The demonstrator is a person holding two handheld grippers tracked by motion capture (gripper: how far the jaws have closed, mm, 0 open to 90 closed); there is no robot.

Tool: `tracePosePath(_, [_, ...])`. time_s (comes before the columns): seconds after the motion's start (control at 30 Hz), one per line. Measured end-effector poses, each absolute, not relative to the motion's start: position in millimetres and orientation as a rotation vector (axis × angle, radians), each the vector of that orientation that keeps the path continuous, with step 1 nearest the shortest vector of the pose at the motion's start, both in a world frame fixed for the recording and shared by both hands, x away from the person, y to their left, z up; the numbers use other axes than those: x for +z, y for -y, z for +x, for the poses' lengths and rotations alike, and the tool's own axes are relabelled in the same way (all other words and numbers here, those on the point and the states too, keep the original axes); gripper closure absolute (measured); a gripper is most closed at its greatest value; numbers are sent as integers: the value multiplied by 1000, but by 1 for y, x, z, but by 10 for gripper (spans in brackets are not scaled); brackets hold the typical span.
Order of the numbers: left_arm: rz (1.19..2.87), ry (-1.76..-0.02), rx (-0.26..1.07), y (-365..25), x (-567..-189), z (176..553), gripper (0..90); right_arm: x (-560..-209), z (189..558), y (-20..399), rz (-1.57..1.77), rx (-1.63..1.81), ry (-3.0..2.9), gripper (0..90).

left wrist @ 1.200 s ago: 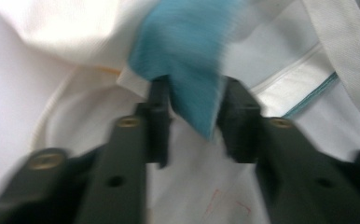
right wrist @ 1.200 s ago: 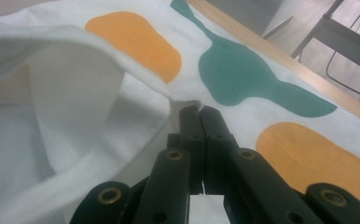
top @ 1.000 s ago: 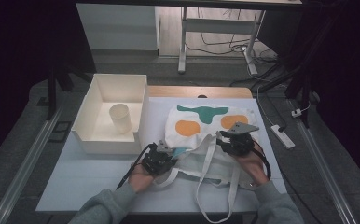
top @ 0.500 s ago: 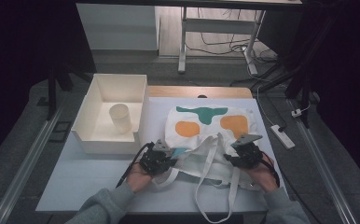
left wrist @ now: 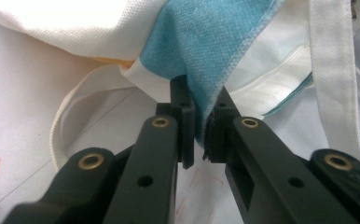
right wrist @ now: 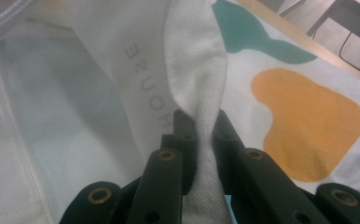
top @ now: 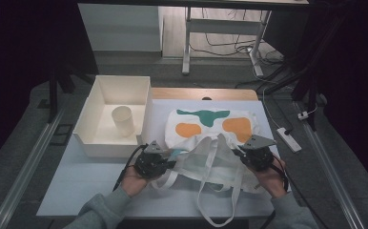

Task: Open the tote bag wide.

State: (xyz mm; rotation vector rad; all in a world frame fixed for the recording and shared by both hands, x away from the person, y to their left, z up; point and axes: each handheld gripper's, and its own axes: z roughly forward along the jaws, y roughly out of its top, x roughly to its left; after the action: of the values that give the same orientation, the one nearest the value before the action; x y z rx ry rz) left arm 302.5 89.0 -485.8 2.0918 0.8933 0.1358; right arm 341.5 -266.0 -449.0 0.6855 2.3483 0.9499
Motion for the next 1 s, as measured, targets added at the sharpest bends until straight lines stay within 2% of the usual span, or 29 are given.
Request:
tracePosePath(0.27, [2087, -856, 122, -92, -479, 299, 848, -438, 338, 271, 680, 1006, -2282, 836])
tracePosePath(0.73, [2042, -773, 111, -100, -455, 288, 853, -388, 317, 279, 628, 1160, -2117, 838])
tracePosePath(1.0, [2040, -777, 115, -102, -454, 288, 854, -388, 317, 277, 651, 1178, -2106, 838])
